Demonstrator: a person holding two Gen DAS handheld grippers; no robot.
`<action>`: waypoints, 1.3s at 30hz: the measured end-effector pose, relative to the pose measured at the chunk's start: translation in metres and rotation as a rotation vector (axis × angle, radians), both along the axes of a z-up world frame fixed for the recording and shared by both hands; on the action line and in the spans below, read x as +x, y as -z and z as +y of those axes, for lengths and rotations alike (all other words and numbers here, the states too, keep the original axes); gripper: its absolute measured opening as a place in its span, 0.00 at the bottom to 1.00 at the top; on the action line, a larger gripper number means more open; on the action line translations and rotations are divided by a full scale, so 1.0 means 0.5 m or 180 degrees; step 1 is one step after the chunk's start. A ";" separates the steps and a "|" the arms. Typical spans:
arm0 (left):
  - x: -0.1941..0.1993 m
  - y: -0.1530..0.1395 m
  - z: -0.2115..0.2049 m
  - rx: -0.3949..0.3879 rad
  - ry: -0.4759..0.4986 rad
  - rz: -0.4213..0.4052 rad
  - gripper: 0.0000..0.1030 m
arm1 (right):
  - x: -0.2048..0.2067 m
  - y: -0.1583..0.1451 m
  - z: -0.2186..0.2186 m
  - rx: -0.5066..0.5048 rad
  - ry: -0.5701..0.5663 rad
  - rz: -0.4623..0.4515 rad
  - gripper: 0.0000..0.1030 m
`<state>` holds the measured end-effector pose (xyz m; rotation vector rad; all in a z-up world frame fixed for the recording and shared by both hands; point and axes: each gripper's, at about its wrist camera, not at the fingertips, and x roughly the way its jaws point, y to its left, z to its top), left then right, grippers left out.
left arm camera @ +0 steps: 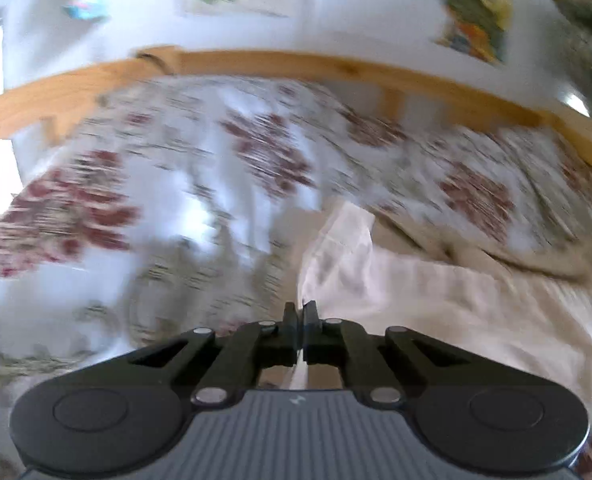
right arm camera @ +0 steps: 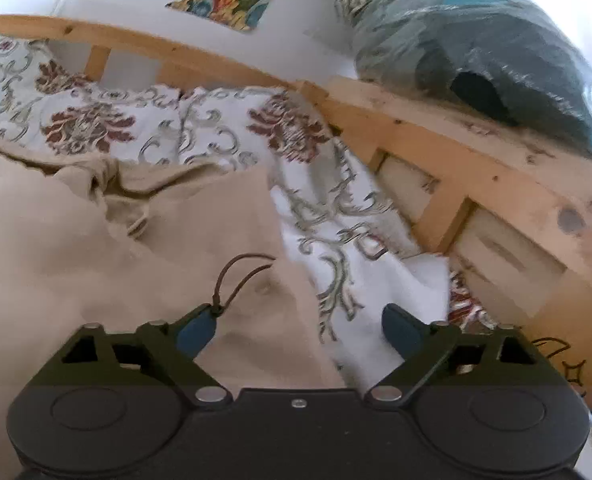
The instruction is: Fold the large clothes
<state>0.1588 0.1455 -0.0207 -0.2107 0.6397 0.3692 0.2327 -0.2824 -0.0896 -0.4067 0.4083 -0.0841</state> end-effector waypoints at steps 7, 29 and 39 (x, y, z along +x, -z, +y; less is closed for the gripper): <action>0.065 0.049 0.019 -0.0008 0.0025 0.0451 0.01 | -0.004 0.001 0.026 -0.0247 0.0014 0.0021 0.96; 0.058 -0.002 -0.123 0.0142 0.0337 -0.0322 0.99 | -0.079 -0.072 0.103 0.0003 -0.0010 -0.0354 0.99; 0.208 0.081 -0.257 0.0440 0.0652 -0.0235 0.99 | -0.005 -0.097 0.300 0.0265 -0.1074 -0.0209 0.99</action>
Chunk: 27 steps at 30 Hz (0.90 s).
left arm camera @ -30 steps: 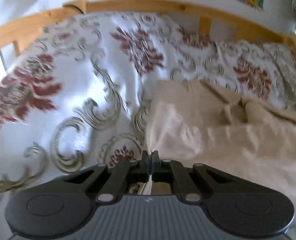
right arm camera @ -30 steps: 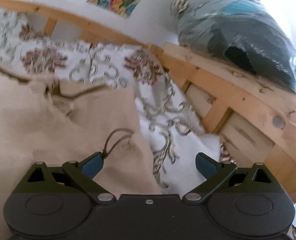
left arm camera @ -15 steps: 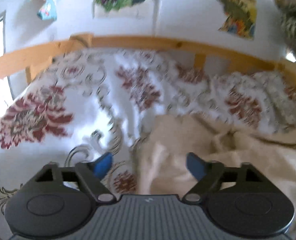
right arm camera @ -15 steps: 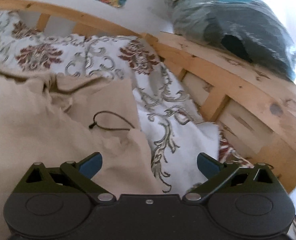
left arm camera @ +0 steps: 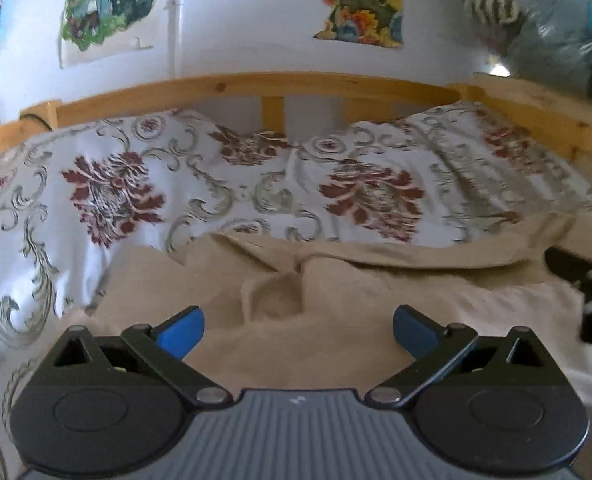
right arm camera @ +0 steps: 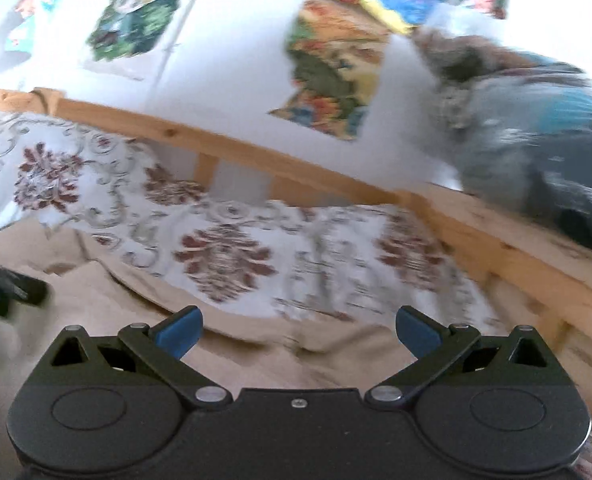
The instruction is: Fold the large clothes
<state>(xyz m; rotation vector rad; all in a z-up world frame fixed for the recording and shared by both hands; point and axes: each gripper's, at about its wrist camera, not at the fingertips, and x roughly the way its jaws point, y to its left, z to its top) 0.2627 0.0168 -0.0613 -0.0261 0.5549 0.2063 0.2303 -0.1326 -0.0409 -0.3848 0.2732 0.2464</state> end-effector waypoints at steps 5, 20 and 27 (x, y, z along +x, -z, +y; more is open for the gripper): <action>0.047 0.056 0.021 -0.0275 -0.0059 0.0358 1.00 | 0.099 0.093 0.049 -0.0376 0.0107 0.0592 0.99; -0.055 0.012 0.041 -0.0420 -0.0282 0.0152 0.99 | -0.015 0.033 -0.020 -0.0019 0.0056 0.0576 0.99; -0.134 0.045 0.000 -0.0274 -0.0234 0.0299 0.99 | -0.115 0.017 -0.090 0.0095 0.0569 0.0573 0.99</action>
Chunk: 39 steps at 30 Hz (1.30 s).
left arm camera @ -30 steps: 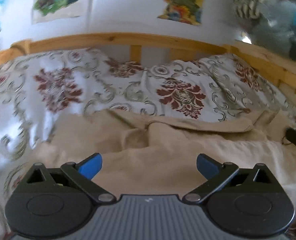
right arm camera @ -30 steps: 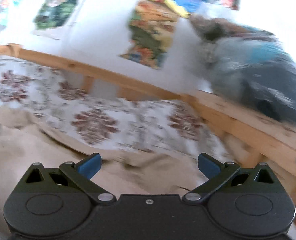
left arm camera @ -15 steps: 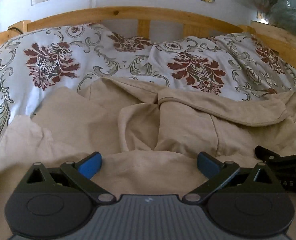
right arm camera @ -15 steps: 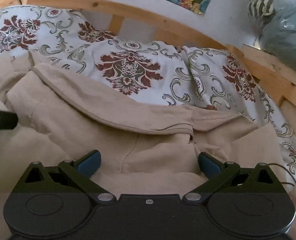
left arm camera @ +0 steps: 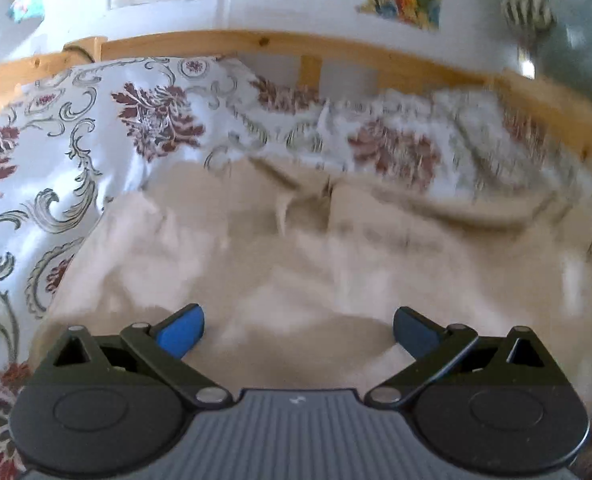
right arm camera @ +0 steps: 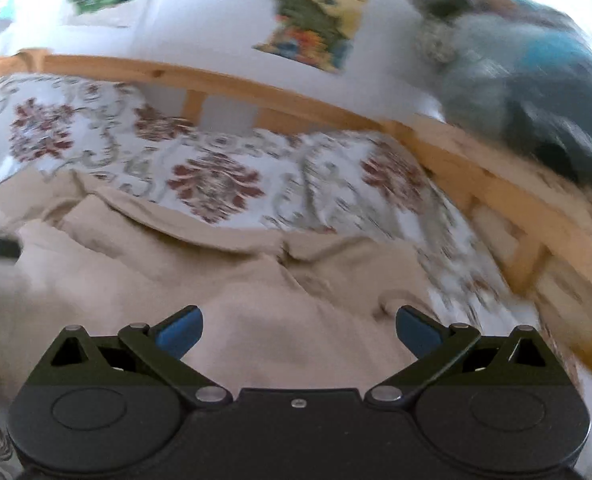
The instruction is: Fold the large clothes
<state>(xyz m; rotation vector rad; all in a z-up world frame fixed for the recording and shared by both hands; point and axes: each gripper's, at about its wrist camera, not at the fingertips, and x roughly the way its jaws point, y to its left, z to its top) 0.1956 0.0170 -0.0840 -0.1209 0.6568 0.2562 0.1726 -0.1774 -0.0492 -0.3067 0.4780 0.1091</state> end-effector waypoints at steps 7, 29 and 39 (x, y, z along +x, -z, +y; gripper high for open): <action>0.006 0.029 0.029 -0.0065 0.0196 0.0012 1.00 | 0.043 0.125 -0.040 0.0253 -0.0003 0.0269 0.99; -0.167 -0.039 0.094 -0.0596 -0.0471 -0.0076 1.00 | 0.006 0.033 0.030 0.0545 -0.0616 -0.0555 0.99; -0.146 0.011 0.196 -0.1295 -0.0886 -0.0101 1.00 | 0.074 0.096 0.118 0.0063 -0.0494 -0.0558 0.99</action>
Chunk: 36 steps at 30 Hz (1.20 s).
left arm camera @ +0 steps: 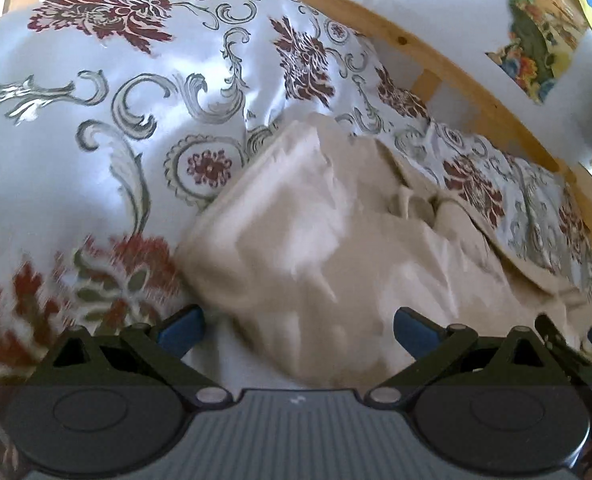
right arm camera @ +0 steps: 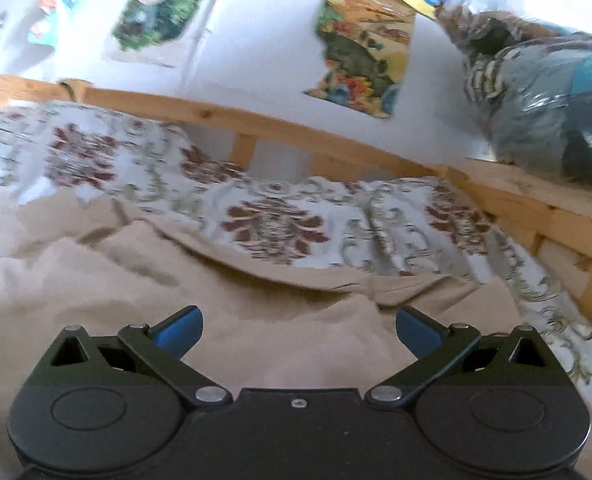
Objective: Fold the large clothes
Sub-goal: 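Press the folded jacket down with both open grippers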
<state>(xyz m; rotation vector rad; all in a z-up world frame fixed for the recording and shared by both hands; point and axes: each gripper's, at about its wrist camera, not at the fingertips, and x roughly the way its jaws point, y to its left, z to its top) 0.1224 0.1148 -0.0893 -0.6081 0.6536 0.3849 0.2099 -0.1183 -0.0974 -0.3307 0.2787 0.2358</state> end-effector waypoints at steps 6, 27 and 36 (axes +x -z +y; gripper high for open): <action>0.023 0.014 -0.003 0.0094 -0.0162 -0.0154 1.00 | 0.010 0.039 0.011 -0.0202 -0.0121 0.0276 0.99; 0.046 0.001 -0.024 0.0022 0.0235 0.0106 1.00 | 0.009 0.040 0.015 -0.0248 -0.0117 0.0262 0.99; 0.048 0.004 -0.029 0.0109 0.0249 0.0113 1.00 | 0.007 0.041 0.015 -0.0250 -0.0113 0.0253 0.99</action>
